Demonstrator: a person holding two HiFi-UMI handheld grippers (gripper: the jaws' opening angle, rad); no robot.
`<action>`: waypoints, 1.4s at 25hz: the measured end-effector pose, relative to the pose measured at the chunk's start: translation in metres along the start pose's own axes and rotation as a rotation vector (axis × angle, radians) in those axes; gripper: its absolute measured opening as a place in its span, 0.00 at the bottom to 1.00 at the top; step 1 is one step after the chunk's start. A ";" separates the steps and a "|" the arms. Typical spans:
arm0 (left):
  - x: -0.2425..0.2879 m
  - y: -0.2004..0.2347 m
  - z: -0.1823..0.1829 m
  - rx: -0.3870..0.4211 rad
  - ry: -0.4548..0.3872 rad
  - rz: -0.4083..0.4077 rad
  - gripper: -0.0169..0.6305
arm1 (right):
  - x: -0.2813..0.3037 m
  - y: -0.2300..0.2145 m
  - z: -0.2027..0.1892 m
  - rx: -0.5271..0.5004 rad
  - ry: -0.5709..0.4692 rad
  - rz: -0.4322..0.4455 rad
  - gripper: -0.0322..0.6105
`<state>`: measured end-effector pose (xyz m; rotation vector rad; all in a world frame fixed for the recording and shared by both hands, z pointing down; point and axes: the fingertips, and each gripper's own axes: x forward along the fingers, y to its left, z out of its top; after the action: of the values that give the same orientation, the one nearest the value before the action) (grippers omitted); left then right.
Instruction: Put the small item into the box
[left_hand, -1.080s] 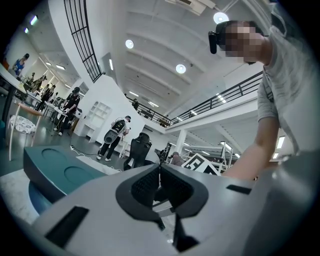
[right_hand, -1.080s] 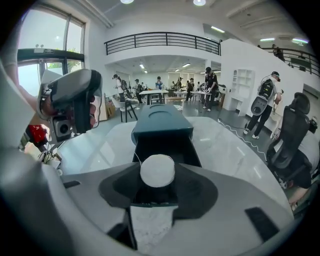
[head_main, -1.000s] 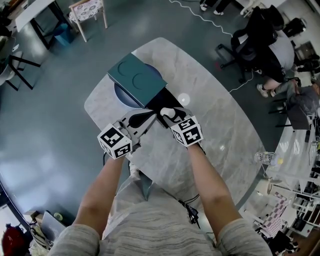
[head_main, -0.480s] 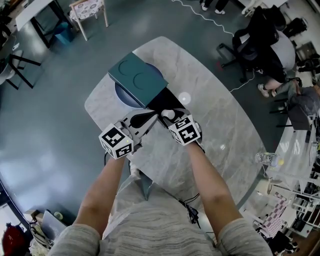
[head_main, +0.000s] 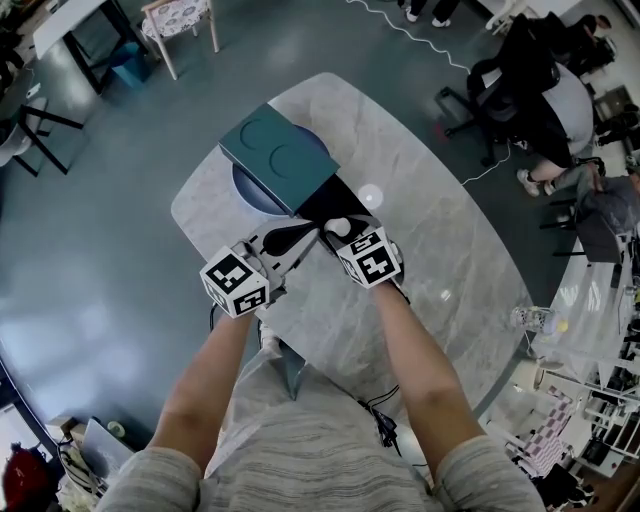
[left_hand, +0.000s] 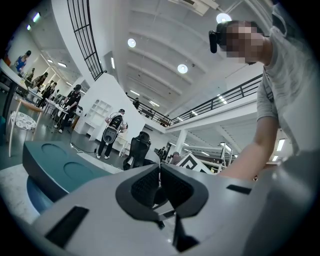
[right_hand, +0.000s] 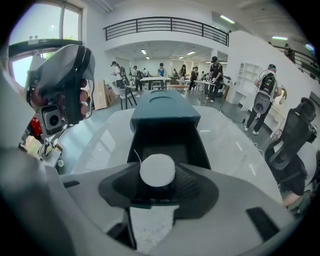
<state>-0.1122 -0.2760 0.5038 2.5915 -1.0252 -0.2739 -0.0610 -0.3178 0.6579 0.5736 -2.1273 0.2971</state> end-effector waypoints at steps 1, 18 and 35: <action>0.000 0.000 0.000 0.000 0.000 0.000 0.06 | 0.000 0.000 0.000 0.003 -0.003 0.002 0.38; 0.000 -0.005 0.002 0.006 0.007 -0.004 0.06 | -0.024 -0.001 0.027 0.083 -0.148 -0.003 0.44; -0.002 -0.032 0.010 0.013 0.006 -0.013 0.06 | -0.091 0.011 0.045 0.181 -0.350 -0.026 0.43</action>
<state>-0.0965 -0.2556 0.4826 2.6096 -1.0110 -0.2635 -0.0525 -0.3005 0.5575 0.8058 -2.4419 0.4014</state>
